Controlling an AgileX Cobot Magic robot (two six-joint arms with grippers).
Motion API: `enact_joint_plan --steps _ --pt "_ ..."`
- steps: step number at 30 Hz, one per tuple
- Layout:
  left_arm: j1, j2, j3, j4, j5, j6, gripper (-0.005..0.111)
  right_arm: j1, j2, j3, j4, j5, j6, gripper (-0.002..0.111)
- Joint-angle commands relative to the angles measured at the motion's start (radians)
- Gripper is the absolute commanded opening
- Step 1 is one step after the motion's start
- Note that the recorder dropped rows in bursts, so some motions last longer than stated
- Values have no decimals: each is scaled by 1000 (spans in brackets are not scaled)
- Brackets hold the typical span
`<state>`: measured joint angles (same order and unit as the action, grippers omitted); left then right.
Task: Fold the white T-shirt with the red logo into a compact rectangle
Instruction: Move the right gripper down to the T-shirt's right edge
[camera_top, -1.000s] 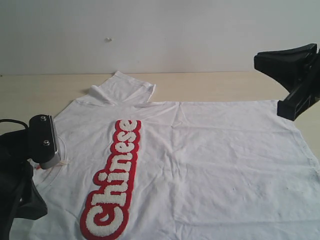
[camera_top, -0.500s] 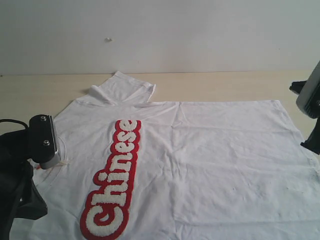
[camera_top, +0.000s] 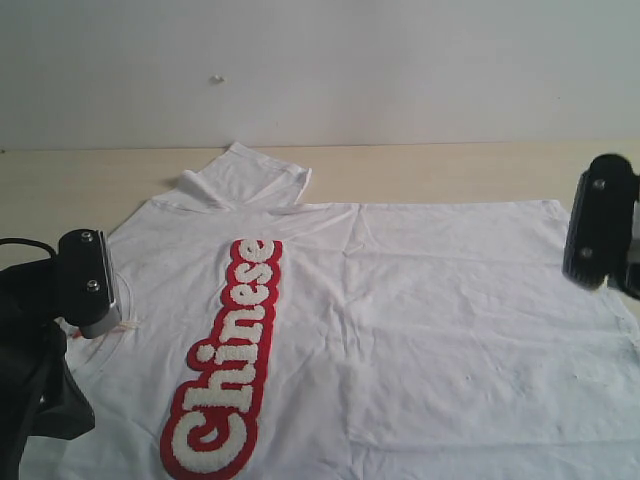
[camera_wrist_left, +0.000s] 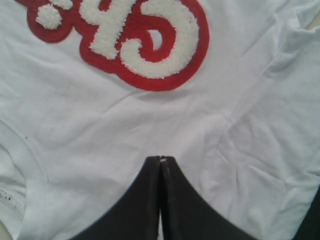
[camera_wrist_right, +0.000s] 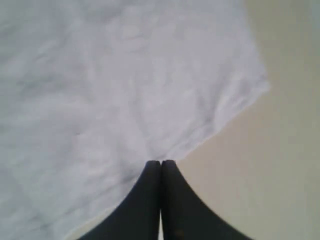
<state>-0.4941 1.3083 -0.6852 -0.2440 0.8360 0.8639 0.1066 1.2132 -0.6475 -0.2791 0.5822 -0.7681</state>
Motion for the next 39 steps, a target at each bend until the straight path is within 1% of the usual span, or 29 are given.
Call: enact_joint_plan --steps 1,5,7,11,17,23,30,35,37,39 --pt "-4 2 -5 -7 -7 3 0 31 -1 -32 300 171 -314 0" --pt "-4 2 -5 -7 -7 3 0 33 -1 -32 408 238 -333 0" --pt "-4 2 -5 -7 -7 3 0 33 -1 -32 408 264 -334 0" --pt "-4 2 -5 -7 -7 3 0 33 1 -45 401 258 -337 0" --pt "-4 2 -5 -7 -7 3 0 33 51 -154 407 259 -341 0" --pt "-4 2 -5 -7 -7 3 0 33 160 -228 450 289 -347 0" --pt "-4 2 -5 -7 -7 3 0 33 268 -258 443 281 -356 0" --pt "-4 2 -5 -7 -7 3 0 33 319 -261 432 232 -356 0" --pt "-4 2 -5 -9 -23 3 0 33 331 -261 432 212 -356 0" --pt "-4 2 -5 -14 -72 3 0 33 342 -261 432 185 -352 0"
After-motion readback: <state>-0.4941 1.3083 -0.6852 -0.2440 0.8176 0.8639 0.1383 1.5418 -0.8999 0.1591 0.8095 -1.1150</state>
